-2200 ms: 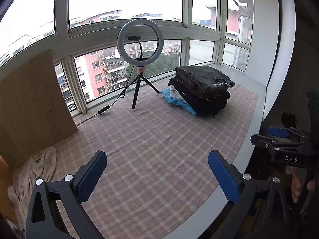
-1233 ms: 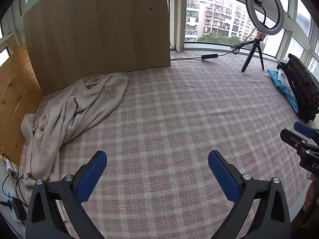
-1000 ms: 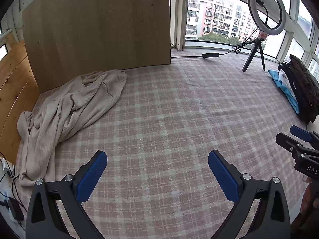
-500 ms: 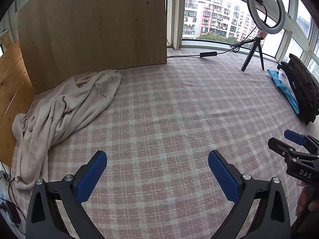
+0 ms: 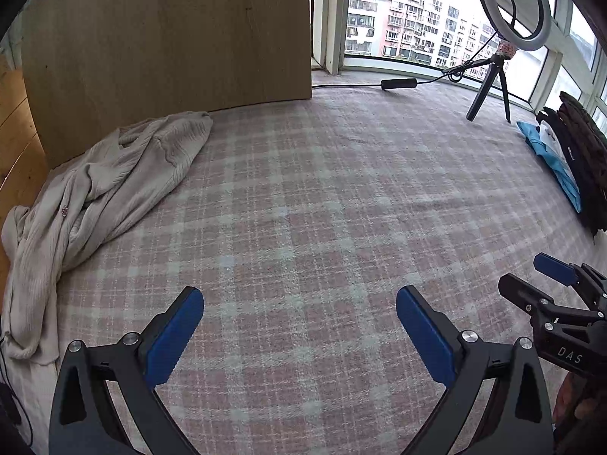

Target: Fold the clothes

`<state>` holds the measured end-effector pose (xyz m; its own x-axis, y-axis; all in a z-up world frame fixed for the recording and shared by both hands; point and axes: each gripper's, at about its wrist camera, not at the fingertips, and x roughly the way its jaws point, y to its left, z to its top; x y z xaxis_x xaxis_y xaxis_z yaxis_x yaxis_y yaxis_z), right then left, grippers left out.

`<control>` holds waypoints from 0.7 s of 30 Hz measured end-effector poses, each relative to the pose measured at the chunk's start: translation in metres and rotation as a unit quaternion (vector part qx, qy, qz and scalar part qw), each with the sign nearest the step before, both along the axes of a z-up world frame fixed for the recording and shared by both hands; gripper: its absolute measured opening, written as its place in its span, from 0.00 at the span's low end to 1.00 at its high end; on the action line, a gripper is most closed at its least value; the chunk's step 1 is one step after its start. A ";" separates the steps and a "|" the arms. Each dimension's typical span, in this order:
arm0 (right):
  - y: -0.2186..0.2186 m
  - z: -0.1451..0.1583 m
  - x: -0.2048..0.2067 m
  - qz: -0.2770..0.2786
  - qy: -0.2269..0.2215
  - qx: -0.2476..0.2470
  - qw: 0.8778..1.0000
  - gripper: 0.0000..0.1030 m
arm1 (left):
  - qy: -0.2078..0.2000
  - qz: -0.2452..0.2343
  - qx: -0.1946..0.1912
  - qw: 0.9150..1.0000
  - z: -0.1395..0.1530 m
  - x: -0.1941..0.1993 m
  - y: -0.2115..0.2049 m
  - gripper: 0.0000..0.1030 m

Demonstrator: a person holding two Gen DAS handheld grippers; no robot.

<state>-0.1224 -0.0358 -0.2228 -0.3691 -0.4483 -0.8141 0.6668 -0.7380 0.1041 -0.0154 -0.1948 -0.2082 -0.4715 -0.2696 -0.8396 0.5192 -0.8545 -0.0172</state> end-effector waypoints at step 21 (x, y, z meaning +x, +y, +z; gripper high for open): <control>0.004 -0.016 -0.006 -0.008 -0.012 -0.005 1.000 0.76 | -0.011 -0.011 0.012 1.000 -0.016 -0.016 0.012 0.99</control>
